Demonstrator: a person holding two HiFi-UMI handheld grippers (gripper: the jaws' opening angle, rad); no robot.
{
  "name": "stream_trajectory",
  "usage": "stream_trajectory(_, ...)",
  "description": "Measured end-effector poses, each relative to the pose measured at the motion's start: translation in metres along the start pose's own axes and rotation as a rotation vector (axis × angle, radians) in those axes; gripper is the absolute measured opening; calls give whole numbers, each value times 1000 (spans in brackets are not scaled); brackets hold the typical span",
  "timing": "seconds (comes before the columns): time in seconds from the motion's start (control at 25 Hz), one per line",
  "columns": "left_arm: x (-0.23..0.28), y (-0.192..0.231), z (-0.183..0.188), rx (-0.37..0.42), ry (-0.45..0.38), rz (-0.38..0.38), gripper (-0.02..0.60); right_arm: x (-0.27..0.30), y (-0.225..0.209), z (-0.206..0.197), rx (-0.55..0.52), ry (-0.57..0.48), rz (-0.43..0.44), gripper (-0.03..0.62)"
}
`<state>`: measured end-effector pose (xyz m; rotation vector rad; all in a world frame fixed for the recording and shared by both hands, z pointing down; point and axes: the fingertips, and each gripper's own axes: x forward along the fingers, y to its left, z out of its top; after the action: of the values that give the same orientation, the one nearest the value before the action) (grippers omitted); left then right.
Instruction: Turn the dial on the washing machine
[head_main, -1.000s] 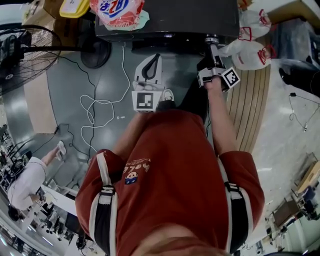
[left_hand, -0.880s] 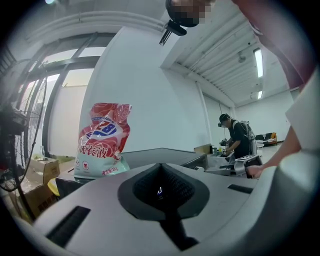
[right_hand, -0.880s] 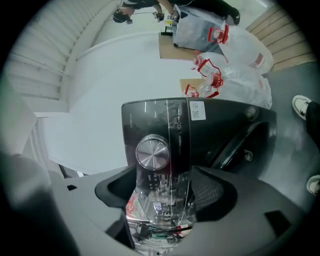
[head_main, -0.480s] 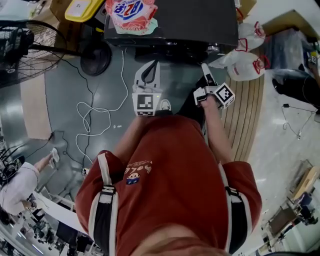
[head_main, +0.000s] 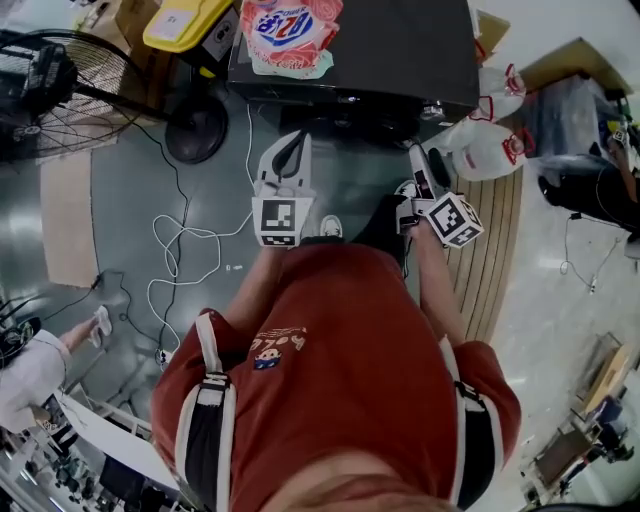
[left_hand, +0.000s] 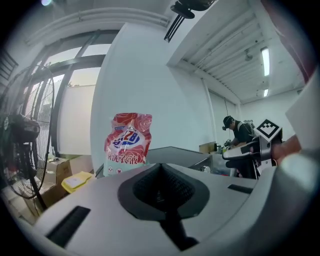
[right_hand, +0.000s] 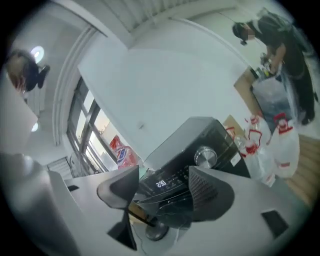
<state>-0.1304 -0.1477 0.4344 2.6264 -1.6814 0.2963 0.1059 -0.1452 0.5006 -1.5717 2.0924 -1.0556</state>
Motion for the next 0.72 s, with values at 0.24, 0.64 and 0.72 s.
stream_trajectory(0.24, -18, 13, 54, 13, -106, 8, 9, -15, 63, 36, -527, -67, -52, 299)
stream_trajectory(0.64, -49, 31, 105, 24, -224, 46, 9, -38, 139, 83, -949, -240, -164, 279)
stream_trajectory(0.72, -52, 36, 104, 3, -225, 54, 9, -36, 144, 82, -959, -245, -156, 276)
